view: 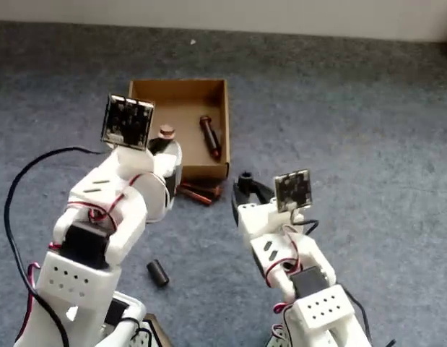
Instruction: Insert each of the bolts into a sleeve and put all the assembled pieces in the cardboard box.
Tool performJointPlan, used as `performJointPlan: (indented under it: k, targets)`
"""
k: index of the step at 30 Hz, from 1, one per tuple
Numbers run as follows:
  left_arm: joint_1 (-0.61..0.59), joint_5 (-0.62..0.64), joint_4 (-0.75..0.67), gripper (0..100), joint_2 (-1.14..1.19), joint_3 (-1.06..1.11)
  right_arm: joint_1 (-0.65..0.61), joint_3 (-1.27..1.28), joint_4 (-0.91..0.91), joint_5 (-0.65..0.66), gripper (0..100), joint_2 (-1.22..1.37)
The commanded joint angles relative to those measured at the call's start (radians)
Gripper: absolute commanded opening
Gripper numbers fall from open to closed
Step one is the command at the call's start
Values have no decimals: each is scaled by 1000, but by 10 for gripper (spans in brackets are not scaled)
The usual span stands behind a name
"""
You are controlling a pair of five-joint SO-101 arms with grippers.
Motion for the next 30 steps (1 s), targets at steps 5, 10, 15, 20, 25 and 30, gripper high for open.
performJointPlan:
  k: [5, 10, 15, 20, 25, 30]
  targets:
    - [74, 11, -245, 5, -308, 286, -156, 96, -24, 106, 4, -202]
    - [117, 9, -269, 5, -461, 387, -217, 189, -24, 173, 4, -363]
    - [176, 8, -269, 5, -562, 400, -242, 220, 53, 187, 4, -469]
    - [176, 8, -269, 5, -625, 375, -283, 220, 90, 192, 4, -486]
    - [177, 8, -269, 5, -642, 374, -285, 220, 90, 190, 4, -486]
    - [208, 9, -267, 5, -644, 395, -285, 220, 90, 189, 4, -489]
